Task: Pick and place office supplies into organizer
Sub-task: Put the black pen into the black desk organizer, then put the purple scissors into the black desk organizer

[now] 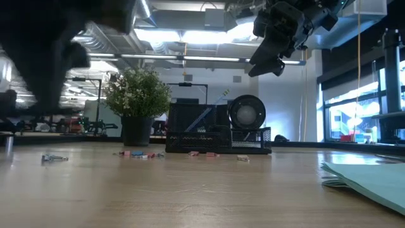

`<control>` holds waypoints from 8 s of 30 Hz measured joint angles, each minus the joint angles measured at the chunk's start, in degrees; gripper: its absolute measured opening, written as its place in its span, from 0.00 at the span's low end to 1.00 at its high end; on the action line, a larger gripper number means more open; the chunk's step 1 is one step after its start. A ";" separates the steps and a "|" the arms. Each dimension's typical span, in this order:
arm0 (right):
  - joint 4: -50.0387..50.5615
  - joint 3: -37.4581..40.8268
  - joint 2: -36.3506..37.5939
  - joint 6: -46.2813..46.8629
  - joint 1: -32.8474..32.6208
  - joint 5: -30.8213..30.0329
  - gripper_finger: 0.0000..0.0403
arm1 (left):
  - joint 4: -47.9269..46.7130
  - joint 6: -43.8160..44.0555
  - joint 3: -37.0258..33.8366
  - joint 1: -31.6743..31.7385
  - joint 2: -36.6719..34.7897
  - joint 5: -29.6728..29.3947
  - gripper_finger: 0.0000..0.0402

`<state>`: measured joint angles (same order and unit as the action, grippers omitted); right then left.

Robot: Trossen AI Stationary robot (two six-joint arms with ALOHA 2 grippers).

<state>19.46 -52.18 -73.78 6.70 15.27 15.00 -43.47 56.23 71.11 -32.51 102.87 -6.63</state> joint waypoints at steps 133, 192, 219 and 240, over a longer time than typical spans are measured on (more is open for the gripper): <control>37.03 -1.53 8.63 7.19 -27.02 2.19 0.54 | 53.17 -41.37 -10.10 12.30 -17.64 -16.79 0.23; 12.69 0.39 -23.58 -16.97 -46.79 -27.92 0.54 | 44.71 -29.77 -10.10 0.90 -17.62 -37.38 0.23; 10.89 -0.42 -23.41 6.54 -41.42 -29.50 0.54 | 43.30 -28.34 -10.10 1.23 -17.60 -37.78 0.23; 7.70 4.09 -23.07 9.50 -39.61 -23.43 0.44 | 43.20 -27.96 -10.10 1.23 -17.60 -38.88 0.23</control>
<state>27.16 -48.10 -96.85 16.20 -24.34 -8.42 -0.27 28.27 61.01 -31.29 85.27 -45.50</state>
